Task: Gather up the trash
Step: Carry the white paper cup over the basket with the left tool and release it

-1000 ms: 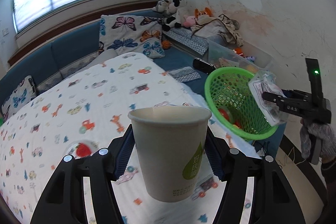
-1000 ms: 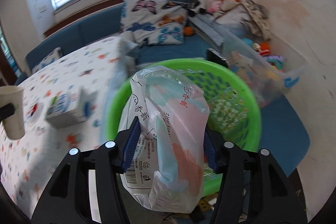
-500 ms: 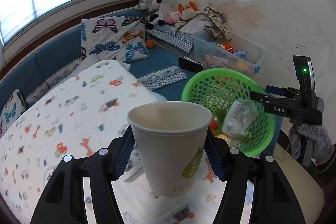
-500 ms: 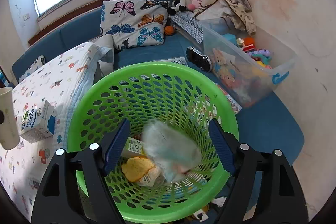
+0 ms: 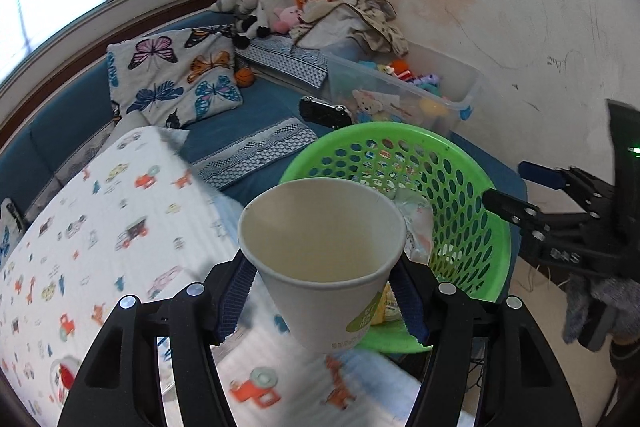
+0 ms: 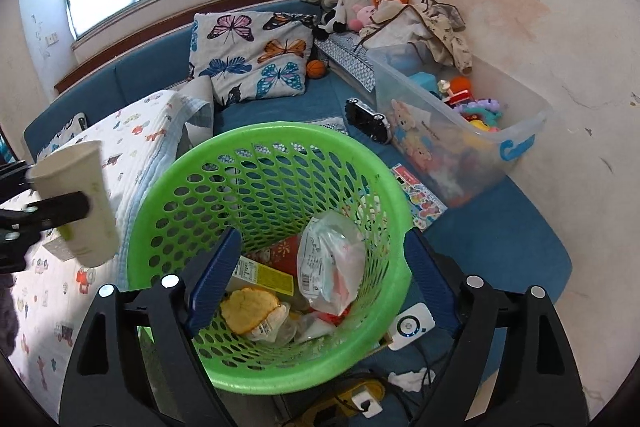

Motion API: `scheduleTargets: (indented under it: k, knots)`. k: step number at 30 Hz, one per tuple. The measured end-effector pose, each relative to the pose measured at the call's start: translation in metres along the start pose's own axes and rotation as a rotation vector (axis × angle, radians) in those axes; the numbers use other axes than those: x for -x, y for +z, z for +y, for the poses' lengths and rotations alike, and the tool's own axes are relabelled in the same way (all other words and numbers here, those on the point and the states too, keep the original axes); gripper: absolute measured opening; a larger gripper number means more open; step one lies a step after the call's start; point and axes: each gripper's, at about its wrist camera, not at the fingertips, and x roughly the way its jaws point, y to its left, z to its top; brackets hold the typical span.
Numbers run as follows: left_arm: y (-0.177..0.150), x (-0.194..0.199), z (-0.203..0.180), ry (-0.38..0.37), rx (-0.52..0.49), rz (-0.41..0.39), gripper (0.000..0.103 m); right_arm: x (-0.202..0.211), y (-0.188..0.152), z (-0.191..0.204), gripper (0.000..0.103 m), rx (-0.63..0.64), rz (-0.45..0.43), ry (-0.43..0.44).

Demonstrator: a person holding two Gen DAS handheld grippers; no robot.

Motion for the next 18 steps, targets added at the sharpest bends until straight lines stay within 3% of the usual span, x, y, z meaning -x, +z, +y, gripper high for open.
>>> scheduleTargets:
  k: [12,15,18]
  knots:
    - [0.024,-0.044,-0.036,-0.053,-0.024,0.045,0.064,0.015,-0.012,-0.005,0.086,0.005,-0.001,0.007]
    - [0.027,-0.047,-0.041,-0.059,-0.03,0.044,0.075,0.015,-0.015,-0.004,0.086,0.011,0.0,0.006]
    - [0.029,-0.048,-0.042,-0.066,-0.025,0.047,0.079,0.014,-0.015,-0.004,0.086,0.013,0.004,0.006]
